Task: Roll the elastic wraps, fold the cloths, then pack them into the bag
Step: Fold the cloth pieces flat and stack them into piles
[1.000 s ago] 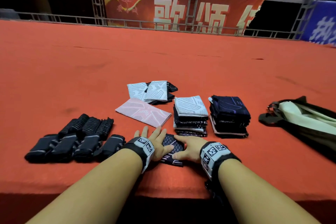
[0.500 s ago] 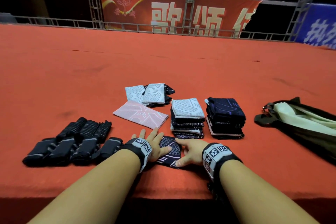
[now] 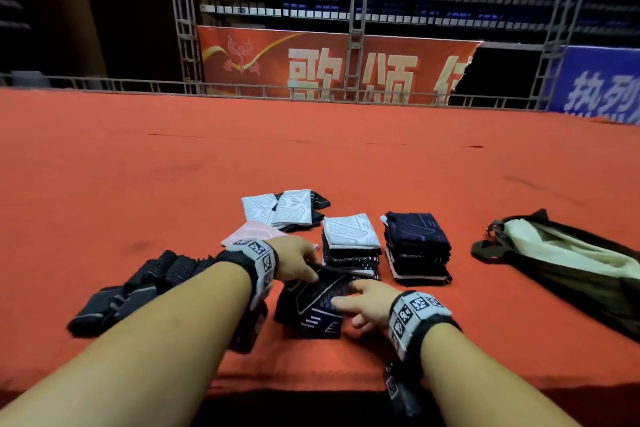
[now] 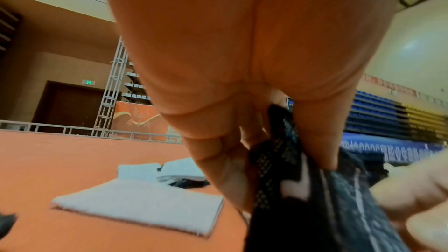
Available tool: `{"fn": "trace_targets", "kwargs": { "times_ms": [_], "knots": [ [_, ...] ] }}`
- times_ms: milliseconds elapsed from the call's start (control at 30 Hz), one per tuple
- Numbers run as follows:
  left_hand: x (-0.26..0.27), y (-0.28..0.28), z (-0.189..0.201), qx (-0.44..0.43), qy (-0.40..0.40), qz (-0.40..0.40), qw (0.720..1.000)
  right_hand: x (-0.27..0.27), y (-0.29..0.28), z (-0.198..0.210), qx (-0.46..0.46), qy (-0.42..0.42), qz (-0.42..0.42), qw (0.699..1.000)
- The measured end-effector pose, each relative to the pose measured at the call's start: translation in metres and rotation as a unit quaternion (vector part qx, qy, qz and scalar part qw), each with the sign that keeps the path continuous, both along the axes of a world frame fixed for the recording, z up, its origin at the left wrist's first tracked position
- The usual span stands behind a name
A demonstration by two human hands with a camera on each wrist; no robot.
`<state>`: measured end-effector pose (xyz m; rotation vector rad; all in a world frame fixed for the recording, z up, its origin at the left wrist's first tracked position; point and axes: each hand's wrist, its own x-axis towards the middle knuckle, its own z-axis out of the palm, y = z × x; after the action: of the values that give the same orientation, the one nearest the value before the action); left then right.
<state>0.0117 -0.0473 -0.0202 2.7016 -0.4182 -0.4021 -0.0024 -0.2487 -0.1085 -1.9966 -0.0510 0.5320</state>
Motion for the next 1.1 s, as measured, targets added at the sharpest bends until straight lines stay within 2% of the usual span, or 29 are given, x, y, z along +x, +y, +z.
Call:
{"fn": "trace_targets", "kwargs": {
  "times_ms": [100, 200, 333, 567, 633, 800, 933, 1100],
  "knots": [
    [-0.002, 0.000, 0.024, -0.153, 0.070, 0.017, 0.986, -0.007, -0.004, 0.018, 0.091, 0.038, -0.004, 0.995],
    [-0.002, -0.004, 0.044, -0.272, 0.068, 0.039, 0.959, -0.014, -0.012, 0.039, 0.194, 0.031, -0.038, 0.980],
    [0.000, -0.017, 0.060, -0.389, 0.040, 0.072, 0.918, -0.016, -0.026, 0.062, 0.317, 0.000, -0.067, 0.946],
    [0.018, -0.042, 0.064, -0.504, 0.044, 0.134, 0.852, -0.003, -0.050, 0.087, 0.381, -0.020, -0.115, 0.917],
    [0.027, -0.047, 0.065, -0.497, 0.045, 0.148, 0.854, 0.006, -0.054, 0.088, 0.376, -0.039, -0.132, 0.916],
    [0.052, -0.047, 0.064, -0.394, 0.061, 0.146, 0.905, 0.035, -0.066, 0.095, 0.343, -0.074, -0.183, 0.918],
    [0.067, -0.046, 0.053, -0.384, 0.107, 0.119, 0.909, 0.063, -0.068, 0.102, 0.267, -0.118, -0.226, 0.930],
    [0.086, -0.048, 0.038, -0.366, 0.100, 0.108, 0.919, 0.099, -0.058, 0.108, 0.194, -0.155, -0.249, 0.936]
  ]
}}
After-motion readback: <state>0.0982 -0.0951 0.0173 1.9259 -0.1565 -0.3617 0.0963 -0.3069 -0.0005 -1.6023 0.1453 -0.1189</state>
